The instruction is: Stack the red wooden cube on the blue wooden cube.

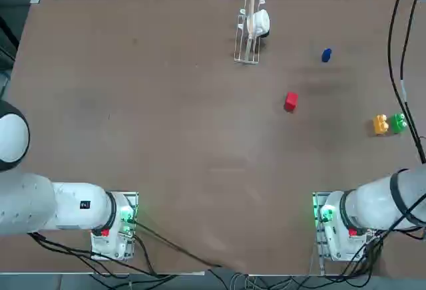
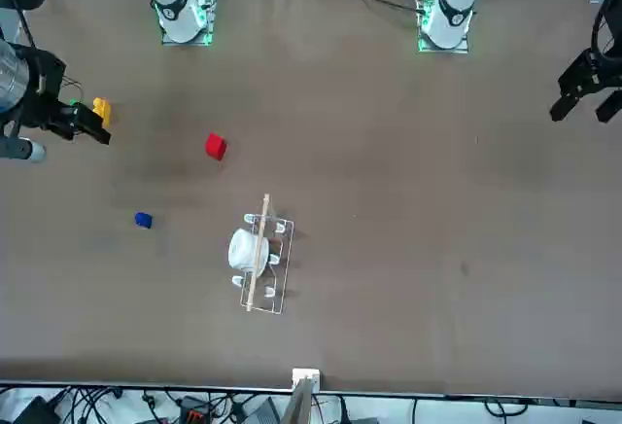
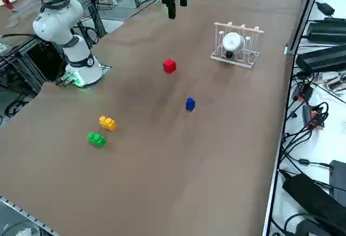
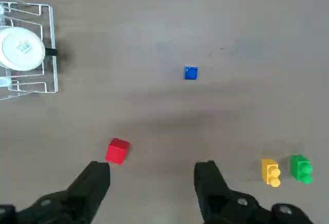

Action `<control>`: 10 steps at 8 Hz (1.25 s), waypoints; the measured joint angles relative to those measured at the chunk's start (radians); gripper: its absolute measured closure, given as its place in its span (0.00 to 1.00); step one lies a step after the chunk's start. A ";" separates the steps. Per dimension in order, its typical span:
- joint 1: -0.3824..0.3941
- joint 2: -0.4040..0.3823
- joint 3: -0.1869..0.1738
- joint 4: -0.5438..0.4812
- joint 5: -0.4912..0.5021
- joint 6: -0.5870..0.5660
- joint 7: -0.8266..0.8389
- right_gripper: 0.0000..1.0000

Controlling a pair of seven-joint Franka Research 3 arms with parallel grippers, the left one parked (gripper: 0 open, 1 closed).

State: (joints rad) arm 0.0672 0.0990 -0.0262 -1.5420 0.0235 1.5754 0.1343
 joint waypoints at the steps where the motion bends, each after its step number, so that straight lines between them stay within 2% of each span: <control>1: 0.000 0.000 0.000 -0.001 0.000 -0.004 0.000 0.00; 3: 0.000 -0.001 0.000 -0.012 0.000 -0.009 0.000 0.00; 5: -0.001 0.000 0.009 -0.075 0.000 0.011 0.000 0.00; 7: -0.001 0.002 0.069 -0.222 0.000 0.183 0.033 0.00; 10: 0.001 0.010 0.191 -0.504 -0.001 0.530 0.203 0.00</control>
State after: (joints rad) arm 0.0685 0.1092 0.1644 -2.0457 0.0230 2.1052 0.3375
